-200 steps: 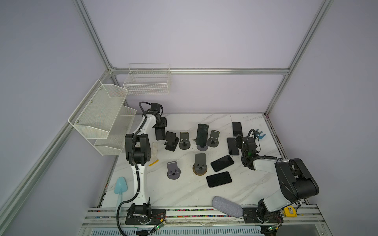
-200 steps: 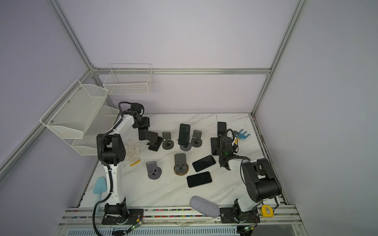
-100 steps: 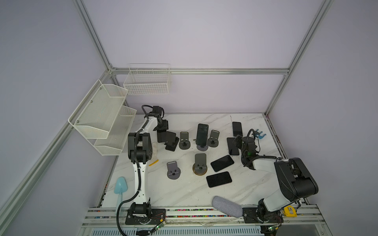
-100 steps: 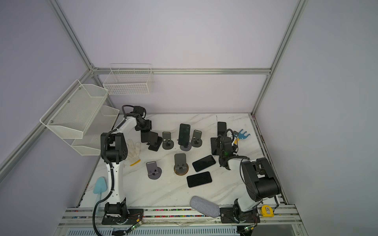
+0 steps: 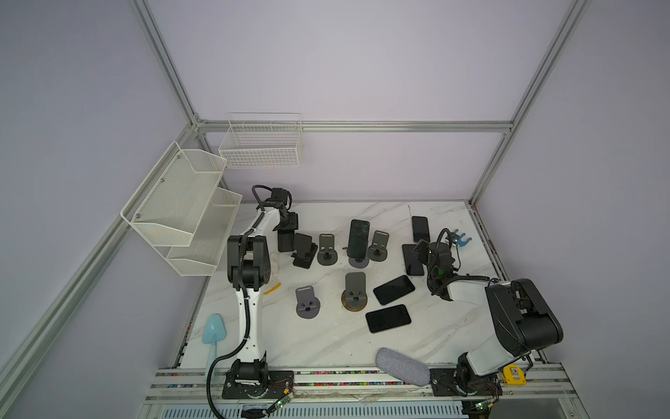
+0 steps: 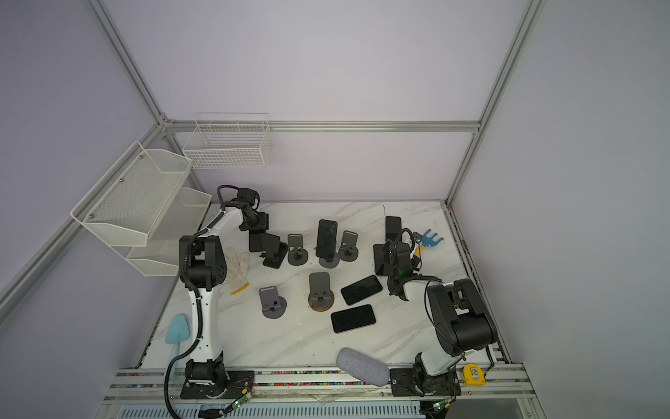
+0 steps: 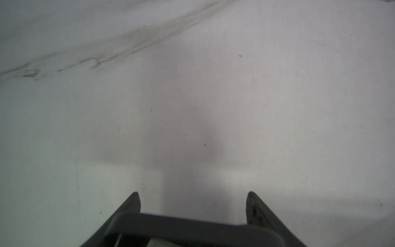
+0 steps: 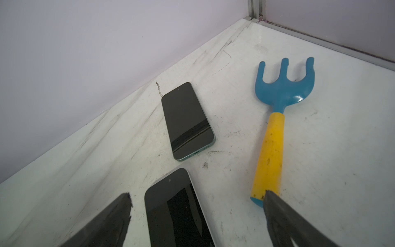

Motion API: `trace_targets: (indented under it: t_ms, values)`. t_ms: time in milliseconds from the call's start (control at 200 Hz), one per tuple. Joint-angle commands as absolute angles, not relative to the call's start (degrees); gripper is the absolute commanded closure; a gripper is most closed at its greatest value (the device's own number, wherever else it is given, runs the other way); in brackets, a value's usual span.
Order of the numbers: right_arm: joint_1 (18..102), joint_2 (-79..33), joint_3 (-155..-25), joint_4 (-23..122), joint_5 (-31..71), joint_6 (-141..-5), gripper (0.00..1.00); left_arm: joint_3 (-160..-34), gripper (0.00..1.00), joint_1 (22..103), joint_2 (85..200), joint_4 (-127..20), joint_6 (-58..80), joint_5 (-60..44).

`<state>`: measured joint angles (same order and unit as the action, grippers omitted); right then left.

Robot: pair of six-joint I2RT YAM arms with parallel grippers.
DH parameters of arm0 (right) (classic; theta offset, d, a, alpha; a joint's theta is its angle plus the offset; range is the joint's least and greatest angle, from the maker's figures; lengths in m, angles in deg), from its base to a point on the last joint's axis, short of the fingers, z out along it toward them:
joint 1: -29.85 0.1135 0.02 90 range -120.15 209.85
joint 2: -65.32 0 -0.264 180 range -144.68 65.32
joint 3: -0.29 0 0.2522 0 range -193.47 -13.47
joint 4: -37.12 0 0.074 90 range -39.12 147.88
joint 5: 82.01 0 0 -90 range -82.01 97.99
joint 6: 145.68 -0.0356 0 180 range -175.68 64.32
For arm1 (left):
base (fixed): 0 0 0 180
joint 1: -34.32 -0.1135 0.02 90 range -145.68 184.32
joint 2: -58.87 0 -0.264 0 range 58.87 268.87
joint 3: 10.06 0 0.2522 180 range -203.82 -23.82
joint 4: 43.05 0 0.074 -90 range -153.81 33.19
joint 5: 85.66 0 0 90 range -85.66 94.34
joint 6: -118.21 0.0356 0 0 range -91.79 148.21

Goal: Remove the phone from the phone stand
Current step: Place the phone at the top-left of the table.

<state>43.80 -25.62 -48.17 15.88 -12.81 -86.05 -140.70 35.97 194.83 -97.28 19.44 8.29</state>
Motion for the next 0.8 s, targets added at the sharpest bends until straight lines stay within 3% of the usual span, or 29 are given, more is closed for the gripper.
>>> trace_targets:
  t_ms: [0,795]
  values:
    - [44.14,-25.63,-48.41,14.48,-13.61,-86.71,0.03,-139.46,0.38,36.3,196.07,-95.31,19.34,8.42]
    - [44.11,-25.61,-48.73,15.22,-13.54,-87.12,0.03,-145.6,0.3,35.9,201.15,-104.01,17.47,9.46]
